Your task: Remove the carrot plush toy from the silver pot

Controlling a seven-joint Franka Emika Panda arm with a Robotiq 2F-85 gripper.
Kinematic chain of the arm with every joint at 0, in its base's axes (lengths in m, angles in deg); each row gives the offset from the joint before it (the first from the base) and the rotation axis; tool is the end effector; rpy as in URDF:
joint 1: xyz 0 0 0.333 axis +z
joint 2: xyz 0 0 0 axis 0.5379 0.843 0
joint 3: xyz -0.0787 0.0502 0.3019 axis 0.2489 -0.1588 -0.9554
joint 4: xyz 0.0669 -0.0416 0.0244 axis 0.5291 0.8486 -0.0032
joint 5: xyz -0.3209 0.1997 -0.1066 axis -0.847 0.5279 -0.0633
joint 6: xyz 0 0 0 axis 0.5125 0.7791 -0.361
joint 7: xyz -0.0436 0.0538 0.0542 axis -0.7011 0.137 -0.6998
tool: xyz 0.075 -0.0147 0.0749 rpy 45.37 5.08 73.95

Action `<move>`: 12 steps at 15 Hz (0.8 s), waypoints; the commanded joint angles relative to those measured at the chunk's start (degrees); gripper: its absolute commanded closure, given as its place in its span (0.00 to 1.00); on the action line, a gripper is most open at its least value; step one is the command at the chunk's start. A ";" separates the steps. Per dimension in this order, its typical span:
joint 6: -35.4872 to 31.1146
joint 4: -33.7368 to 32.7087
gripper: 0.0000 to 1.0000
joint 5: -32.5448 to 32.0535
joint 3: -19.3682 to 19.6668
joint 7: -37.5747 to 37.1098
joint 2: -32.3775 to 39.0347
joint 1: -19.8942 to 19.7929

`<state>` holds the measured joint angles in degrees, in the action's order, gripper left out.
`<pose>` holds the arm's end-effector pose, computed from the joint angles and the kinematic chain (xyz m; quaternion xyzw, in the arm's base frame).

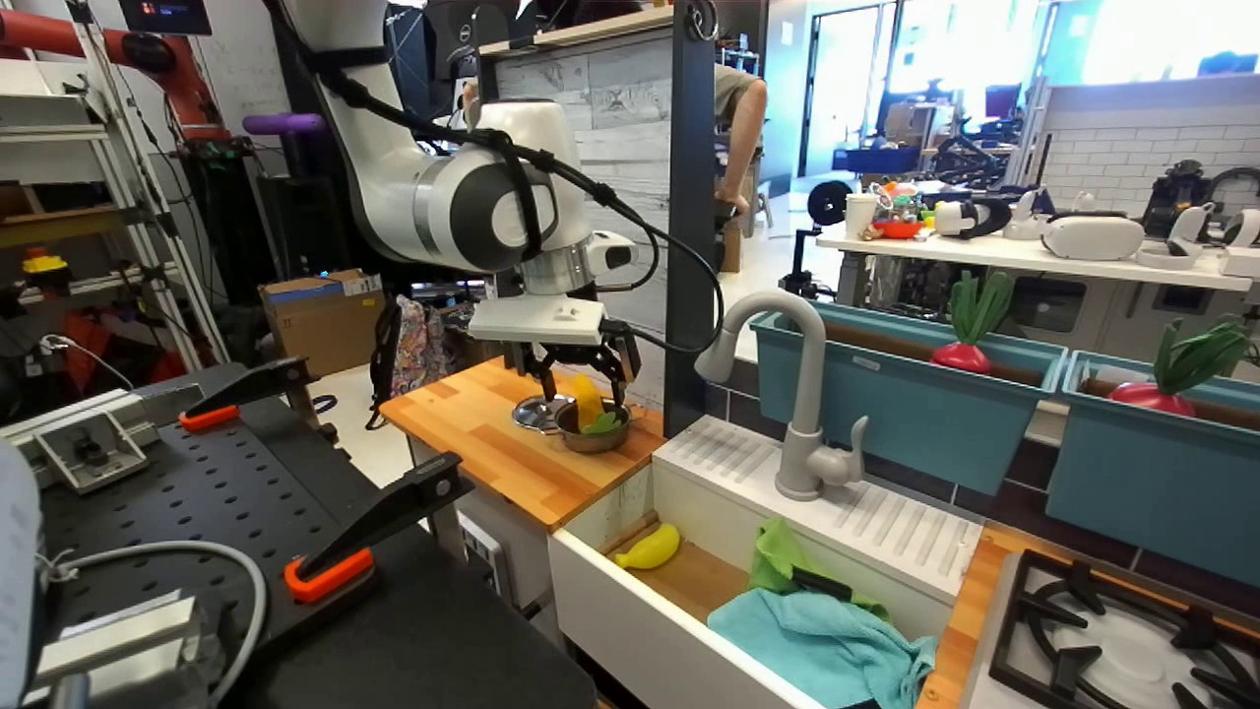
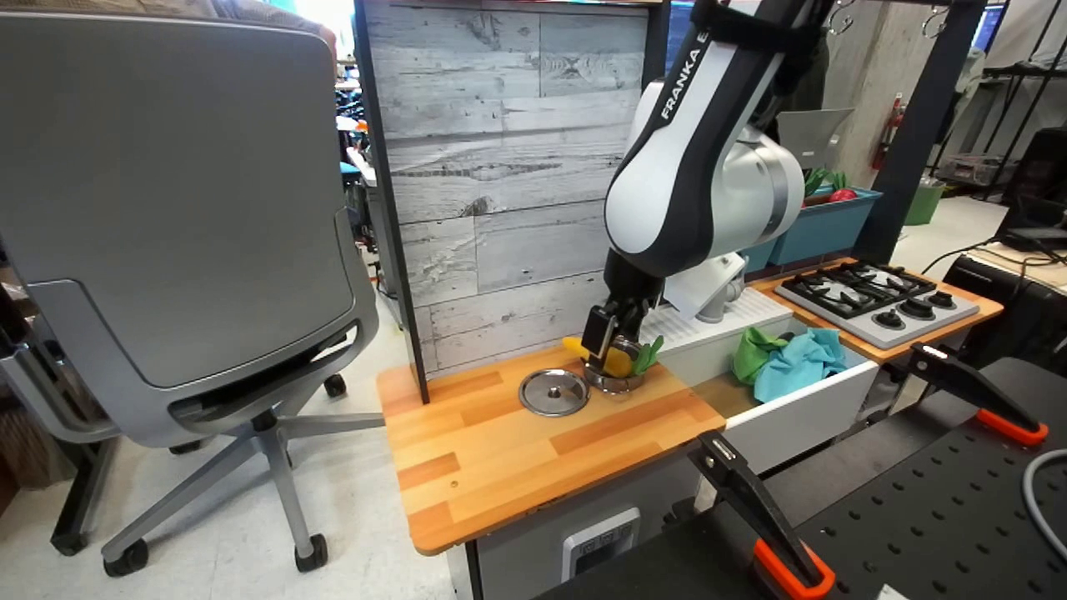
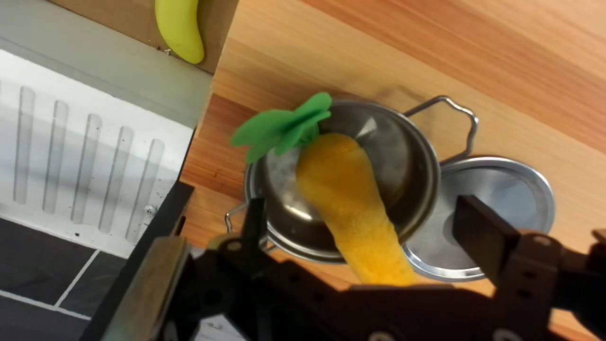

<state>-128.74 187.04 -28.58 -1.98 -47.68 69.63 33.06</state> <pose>0.5959 0.0428 0.0284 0.9652 0.2445 0.0918 0.0092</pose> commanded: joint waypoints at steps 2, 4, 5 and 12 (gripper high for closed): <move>1.19 -2.20 0.28 -1.47 -1.63 -0.55 1.21 -2.51; 1.56 -2.66 0.33 -1.55 -1.34 -0.64 1.45 -2.36; 1.04 -2.74 0.43 -1.61 -0.58 -1.11 1.62 -1.66; 0.11 -4.17 0.29 -1.38 1.62 -3.38 3.14 0.37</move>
<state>-128.41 185.46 -28.58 -1.96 -48.59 70.76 32.12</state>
